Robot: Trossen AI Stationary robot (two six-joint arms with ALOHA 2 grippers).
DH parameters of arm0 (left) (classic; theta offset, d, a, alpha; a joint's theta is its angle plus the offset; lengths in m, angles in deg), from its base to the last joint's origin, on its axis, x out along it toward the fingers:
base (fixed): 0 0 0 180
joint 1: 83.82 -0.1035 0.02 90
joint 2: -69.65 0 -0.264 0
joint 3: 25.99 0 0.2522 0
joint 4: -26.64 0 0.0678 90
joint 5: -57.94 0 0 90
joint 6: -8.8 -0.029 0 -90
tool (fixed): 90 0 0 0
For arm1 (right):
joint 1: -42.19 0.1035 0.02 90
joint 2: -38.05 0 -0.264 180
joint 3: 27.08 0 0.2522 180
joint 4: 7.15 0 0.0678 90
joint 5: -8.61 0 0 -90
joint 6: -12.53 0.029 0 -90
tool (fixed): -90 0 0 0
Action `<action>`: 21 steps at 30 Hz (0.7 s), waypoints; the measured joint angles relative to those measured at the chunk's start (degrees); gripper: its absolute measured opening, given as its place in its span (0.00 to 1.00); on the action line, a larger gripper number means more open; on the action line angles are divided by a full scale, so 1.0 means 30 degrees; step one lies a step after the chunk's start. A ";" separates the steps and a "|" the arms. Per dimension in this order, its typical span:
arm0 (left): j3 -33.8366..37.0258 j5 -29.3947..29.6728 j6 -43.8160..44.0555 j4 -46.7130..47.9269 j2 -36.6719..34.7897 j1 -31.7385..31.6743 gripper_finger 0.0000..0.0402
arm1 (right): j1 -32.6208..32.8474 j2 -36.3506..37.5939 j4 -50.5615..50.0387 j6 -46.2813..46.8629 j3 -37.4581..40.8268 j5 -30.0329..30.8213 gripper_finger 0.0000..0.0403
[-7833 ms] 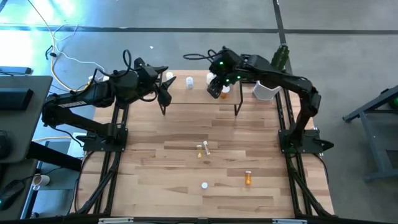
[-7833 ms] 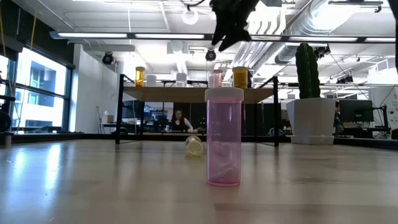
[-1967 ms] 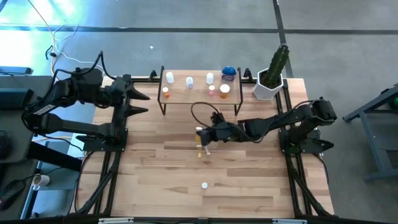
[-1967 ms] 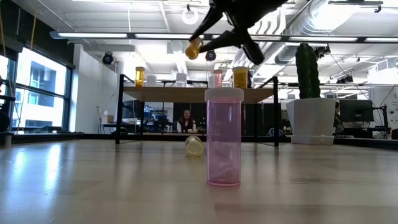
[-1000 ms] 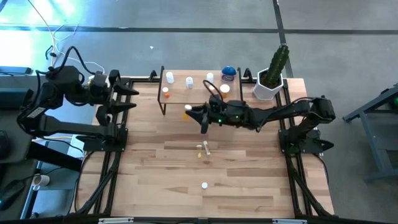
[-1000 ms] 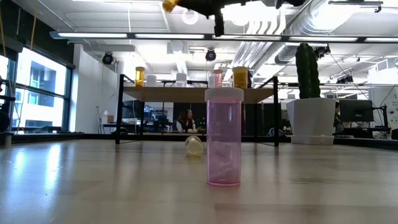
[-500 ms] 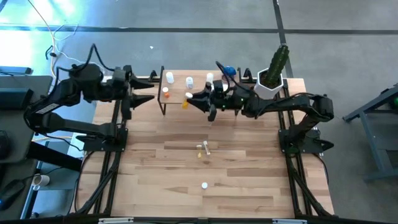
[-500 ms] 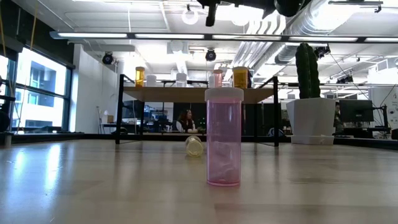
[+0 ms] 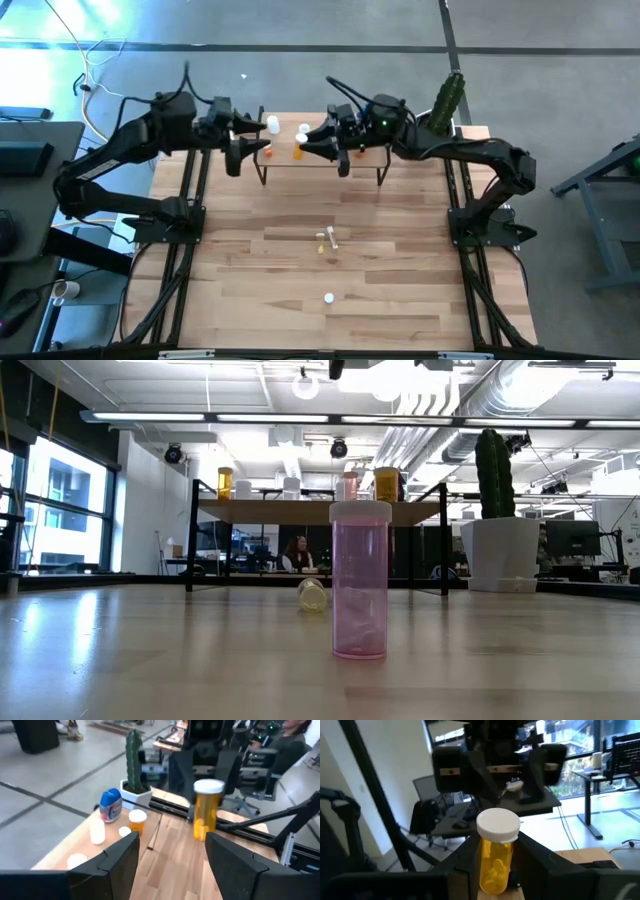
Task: Pick and place medicine bottles onto shelf by color
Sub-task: Put the orange pill bottle on the shelf
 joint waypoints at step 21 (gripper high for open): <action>0.0015 -0.4526 0.1089 -0.2704 0.2917 -0.1245 0.54 | -0.0551 0.0007 -0.1690 -0.0596 -0.1765 -0.0869 0.22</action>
